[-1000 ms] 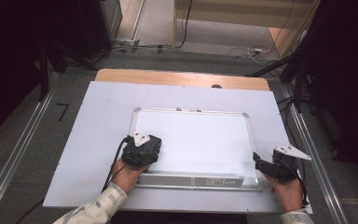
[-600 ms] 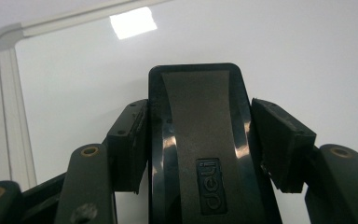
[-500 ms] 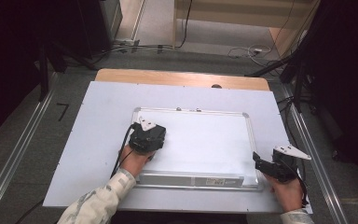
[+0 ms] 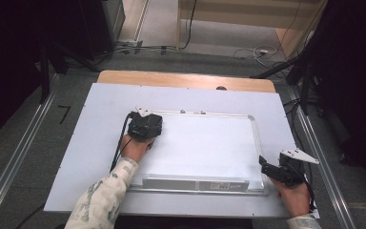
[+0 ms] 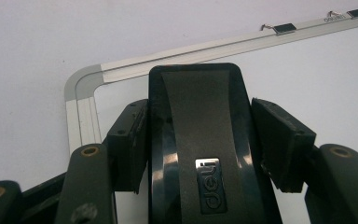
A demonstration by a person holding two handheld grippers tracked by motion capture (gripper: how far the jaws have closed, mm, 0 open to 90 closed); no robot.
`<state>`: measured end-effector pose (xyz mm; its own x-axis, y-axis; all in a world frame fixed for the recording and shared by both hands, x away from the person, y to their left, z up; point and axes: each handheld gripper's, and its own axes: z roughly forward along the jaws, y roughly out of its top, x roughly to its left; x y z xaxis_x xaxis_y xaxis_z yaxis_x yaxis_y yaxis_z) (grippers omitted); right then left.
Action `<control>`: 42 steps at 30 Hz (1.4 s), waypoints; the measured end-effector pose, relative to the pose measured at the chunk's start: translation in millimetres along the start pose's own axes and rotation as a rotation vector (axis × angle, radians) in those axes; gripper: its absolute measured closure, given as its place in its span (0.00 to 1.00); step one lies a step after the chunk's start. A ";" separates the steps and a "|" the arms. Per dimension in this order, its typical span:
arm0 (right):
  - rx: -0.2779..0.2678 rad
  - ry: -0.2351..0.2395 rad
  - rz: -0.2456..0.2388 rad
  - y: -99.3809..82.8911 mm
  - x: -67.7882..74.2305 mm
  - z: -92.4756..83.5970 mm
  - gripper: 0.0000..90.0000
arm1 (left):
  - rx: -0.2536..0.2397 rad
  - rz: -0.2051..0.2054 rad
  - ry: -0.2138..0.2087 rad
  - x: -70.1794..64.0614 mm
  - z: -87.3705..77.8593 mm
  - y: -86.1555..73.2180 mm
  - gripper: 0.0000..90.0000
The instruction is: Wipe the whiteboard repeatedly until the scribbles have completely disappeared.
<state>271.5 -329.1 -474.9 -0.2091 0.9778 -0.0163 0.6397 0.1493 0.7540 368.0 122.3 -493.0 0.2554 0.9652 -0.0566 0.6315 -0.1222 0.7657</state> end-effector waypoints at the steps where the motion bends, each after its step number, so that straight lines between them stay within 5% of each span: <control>1: 0.000 0.000 0.000 -0.1 -0.3 -0.1 0.22 | 0.000 0.000 0.002 0.2 -0.5 -0.4 0.44; 28: 0.002 -0.004 0.001 0.1 1.0 -0.5 0.22 | -0.012 0.061 -0.045 -19.4 -51.4 -49.1 0.44; 42: 0.002 -0.003 0.001 -0.2 0.7 -0.8 0.22 | -0.002 0.076 -0.069 -24.0 -62.9 -57.9 0.44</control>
<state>270.7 -328.6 -474.6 -0.2060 0.9784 -0.0172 0.6412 0.1482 0.7530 279.2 120.7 -495.6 0.3523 0.9349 -0.0419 0.6066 -0.1941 0.7710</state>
